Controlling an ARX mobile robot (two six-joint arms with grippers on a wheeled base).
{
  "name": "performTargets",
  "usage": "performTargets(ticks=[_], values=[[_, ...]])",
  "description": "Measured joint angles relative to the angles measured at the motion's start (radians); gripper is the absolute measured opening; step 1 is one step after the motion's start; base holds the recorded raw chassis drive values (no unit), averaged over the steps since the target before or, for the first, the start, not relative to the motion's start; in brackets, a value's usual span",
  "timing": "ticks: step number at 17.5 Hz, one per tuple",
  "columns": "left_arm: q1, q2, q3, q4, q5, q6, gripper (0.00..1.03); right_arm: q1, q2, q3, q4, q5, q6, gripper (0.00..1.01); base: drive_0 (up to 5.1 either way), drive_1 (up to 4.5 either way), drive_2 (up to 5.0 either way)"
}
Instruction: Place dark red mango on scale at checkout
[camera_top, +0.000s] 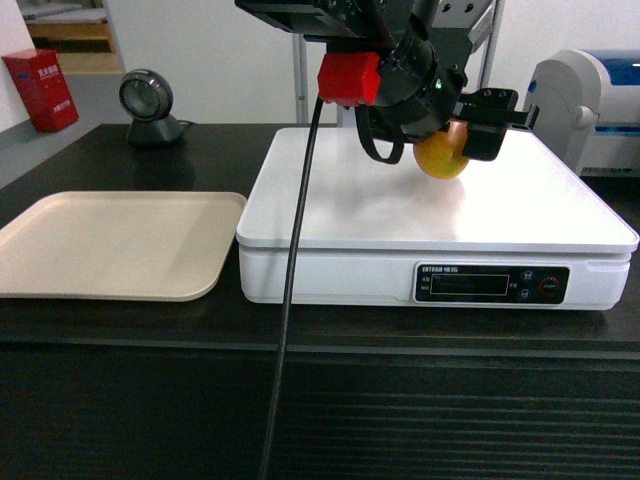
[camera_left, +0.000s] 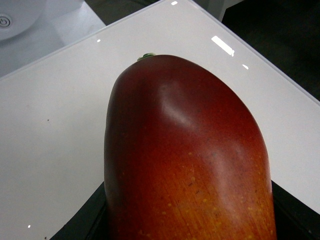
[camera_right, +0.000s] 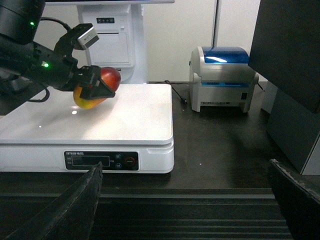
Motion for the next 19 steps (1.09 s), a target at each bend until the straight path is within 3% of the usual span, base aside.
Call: performTargets(ticks=[5, 7, 11, 12, 14, 19], values=[[-0.020, 0.037, 0.049, -0.034, -0.075, -0.043, 0.64, 0.000, 0.000, 0.000, 0.000, 0.000, 0.000, 0.98, 0.0, 0.00, 0.0], [-0.023, 0.053, 0.060, -0.045, -0.120, -0.043, 0.64, 0.000, 0.000, 0.000, 0.000, 0.000, 0.000, 0.98, 0.0, 0.00, 0.0], [-0.024, 0.064, 0.062, -0.043, -0.147, -0.033, 0.64, 0.000, 0.000, 0.000, 0.000, 0.000, 0.000, 0.98, 0.0, 0.00, 0.0], [-0.024, 0.064, 0.057, -0.028, -0.147, -0.020, 0.82, 0.000, 0.000, 0.000, 0.000, 0.000, 0.000, 0.98, 0.0, 0.00, 0.0], [-0.024, 0.061, 0.038, -0.010, -0.137, -0.018, 1.00, 0.000, 0.000, 0.000, 0.000, 0.000, 0.000, 0.98, 0.0, 0.00, 0.0], [-0.035, -0.003, -0.062, 0.077, -0.132, -0.013, 0.98, 0.000, 0.000, 0.000, 0.000, 0.000, 0.000, 0.98, 0.0, 0.00, 0.0]])
